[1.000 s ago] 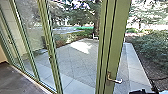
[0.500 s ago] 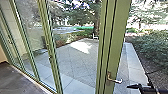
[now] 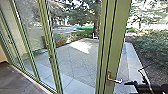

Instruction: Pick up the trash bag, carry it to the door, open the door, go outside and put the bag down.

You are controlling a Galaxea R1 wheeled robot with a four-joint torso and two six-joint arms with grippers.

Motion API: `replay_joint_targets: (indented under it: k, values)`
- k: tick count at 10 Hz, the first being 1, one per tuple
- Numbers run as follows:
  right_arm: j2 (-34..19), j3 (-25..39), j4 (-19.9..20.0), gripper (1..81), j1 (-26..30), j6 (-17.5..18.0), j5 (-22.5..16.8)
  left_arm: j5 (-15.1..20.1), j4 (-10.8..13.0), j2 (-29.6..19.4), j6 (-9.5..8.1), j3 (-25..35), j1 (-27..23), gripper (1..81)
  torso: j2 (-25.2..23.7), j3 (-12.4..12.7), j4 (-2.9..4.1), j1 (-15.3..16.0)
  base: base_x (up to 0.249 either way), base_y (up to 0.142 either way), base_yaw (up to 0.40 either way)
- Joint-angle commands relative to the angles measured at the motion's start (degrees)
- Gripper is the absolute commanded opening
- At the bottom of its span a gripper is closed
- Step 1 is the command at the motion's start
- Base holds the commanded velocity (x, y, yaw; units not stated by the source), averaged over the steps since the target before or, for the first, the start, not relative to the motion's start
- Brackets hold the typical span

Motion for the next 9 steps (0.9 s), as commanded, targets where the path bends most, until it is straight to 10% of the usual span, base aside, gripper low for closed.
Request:
replay_joint_targets:
  k: [1,9]
  values:
    - [0.30,-1.19,0.61,81.1,9.35,3.58,-2.25,3.67,0.05,-0.06,0.05,0.18,-2.66,1.0,0.00,0.00,0.00,0.00,0.000,0.000,0.000]
    - [9.63,-10.78,0.17,81.1,12.95,13.71,-3.84,3.67,-0.04,0.29,0.05,0.18,-2.66,1.0,0.05,-0.02,0.00,0.05,0.000,0.000,0.000]
